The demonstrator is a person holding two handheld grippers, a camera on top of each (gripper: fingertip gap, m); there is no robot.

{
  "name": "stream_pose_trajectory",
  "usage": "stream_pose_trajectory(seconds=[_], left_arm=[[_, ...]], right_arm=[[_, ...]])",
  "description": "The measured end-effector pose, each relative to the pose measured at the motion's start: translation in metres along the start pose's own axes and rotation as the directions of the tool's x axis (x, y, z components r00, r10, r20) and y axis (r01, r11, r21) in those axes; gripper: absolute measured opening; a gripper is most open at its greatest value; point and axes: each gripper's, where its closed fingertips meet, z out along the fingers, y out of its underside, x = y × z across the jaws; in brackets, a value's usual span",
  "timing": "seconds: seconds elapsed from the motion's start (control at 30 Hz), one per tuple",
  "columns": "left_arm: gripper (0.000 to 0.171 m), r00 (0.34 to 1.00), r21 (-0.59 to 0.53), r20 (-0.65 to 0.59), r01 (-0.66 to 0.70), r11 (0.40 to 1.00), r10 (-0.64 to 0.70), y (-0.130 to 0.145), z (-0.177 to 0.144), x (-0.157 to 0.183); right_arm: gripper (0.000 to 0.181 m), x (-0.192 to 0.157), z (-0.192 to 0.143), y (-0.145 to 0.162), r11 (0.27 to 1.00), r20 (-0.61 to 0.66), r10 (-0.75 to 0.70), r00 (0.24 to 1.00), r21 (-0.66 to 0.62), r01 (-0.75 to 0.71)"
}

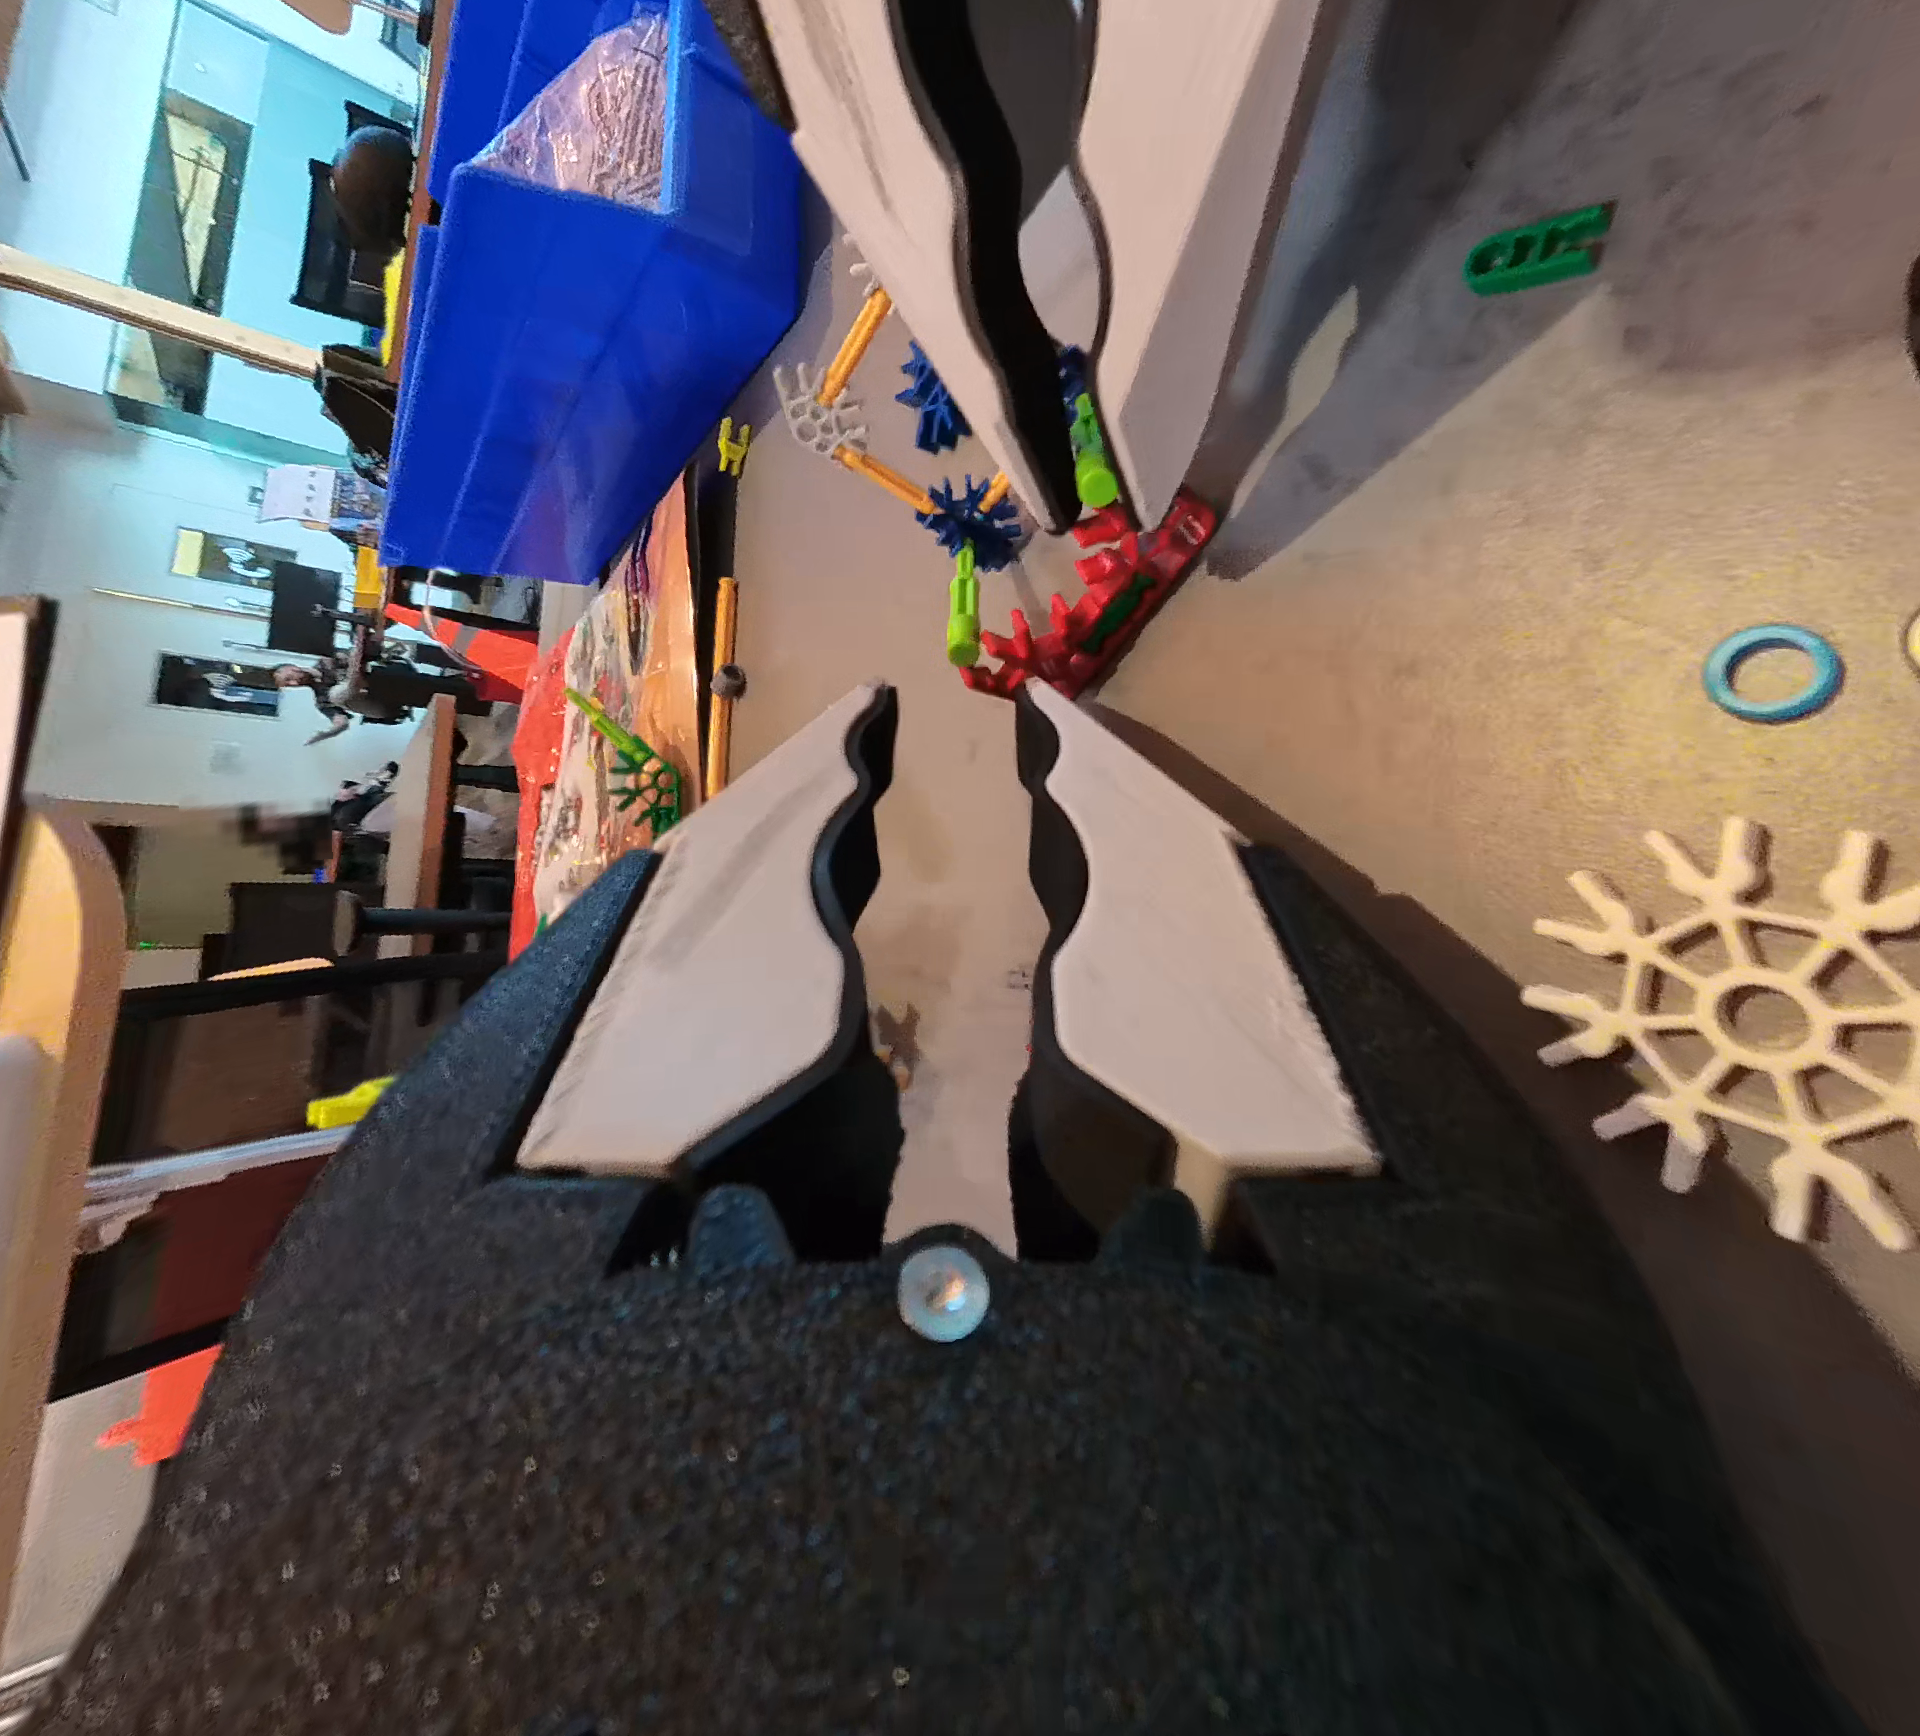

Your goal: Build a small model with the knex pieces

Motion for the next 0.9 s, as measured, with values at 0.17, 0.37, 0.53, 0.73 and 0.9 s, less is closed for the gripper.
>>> stream_pose_trajectory(seconds=[0.17,0.37,0.53,0.73,0.9], left_arm=[[0.018,0.998,-0.019,0.014,-0.064,0.998,0.064,-0.0009,0.0012,0.0009],[0.015,0.990,-0.041,0.036,-0.134,0.990,0.135,-0.0021,0.0022,0.0021],[0.011,0.984,-0.049,0.043,-0.168,0.984,0.171,-0.0028,0.0033,0.0043],[0.008,0.980,-0.057,0.046,-0.189,0.980,0.192,-0.0029,0.0040,0.0057],[0.008,0.978,-0.068,0.042,-0.200,0.978,0.203,-0.0028,0.0038,0.0063]], right_arm=[[0.011,0.0002,0.0001,0.0002,1.000,-0.001,-0.002,1.000,-0.001,0.002],[0.012,0.0002,-0.0001,0.0003,1.000,0.000,-0.001,1.000,0.000,0.001],[0.012,0.0004,-0.0005,0.0007,1.000,0.001,0.002,1.000,-0.001,-0.002],[0.012,0.0004,-0.0005,0.0011,1.000,0.003,0.004,1.000,-0.002,-0.004],[0.012,0.0004,-0.0006,0.0010,1.000,0.004,0.006,1.000,-0.002,-0.006]])
